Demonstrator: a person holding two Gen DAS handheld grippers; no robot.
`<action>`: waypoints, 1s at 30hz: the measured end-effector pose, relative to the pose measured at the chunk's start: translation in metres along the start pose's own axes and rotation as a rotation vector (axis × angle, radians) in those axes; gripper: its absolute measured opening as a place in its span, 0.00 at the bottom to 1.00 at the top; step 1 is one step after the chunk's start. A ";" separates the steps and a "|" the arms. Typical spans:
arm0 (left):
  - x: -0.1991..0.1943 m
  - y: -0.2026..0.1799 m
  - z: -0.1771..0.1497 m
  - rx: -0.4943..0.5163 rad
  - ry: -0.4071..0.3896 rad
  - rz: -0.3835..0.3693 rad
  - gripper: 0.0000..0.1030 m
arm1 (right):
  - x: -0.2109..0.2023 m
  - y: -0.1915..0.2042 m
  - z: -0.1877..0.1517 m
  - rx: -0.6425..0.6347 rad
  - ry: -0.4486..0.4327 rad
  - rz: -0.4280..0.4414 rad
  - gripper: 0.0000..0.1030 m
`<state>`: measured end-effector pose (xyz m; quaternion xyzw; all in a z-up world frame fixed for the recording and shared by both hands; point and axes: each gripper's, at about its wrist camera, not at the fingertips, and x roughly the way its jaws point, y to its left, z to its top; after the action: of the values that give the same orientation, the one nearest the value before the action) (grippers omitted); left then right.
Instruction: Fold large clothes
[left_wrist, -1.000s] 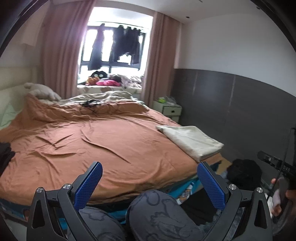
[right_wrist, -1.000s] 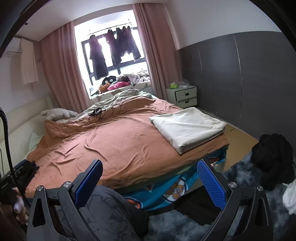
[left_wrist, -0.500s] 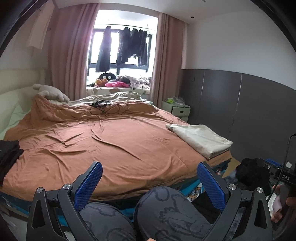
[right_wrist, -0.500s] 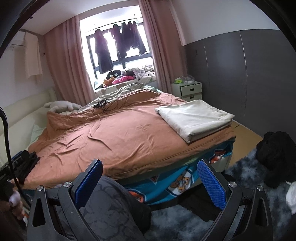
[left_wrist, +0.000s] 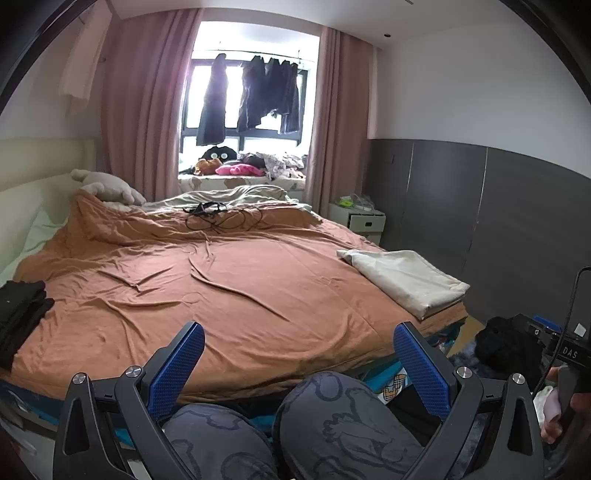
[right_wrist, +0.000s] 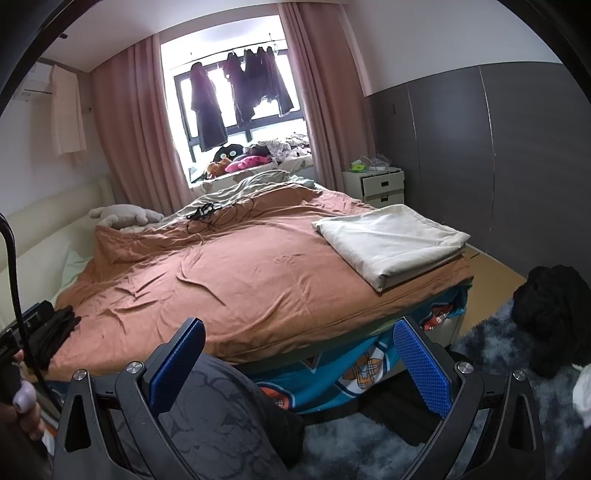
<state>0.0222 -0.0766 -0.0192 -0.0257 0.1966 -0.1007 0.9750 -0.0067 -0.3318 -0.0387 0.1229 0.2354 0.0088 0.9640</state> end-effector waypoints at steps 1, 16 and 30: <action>0.001 0.000 0.000 -0.001 0.000 0.001 0.99 | 0.000 0.000 0.000 -0.001 0.001 0.000 0.99; -0.011 0.001 0.001 -0.001 -0.016 0.008 0.99 | -0.007 -0.001 0.003 -0.002 -0.013 0.001 0.99; -0.022 0.003 0.002 -0.004 -0.033 0.013 0.99 | -0.021 0.003 0.002 -0.007 -0.026 -0.003 0.99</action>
<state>0.0038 -0.0696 -0.0097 -0.0282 0.1810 -0.0934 0.9786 -0.0246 -0.3306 -0.0268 0.1195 0.2229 0.0066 0.9675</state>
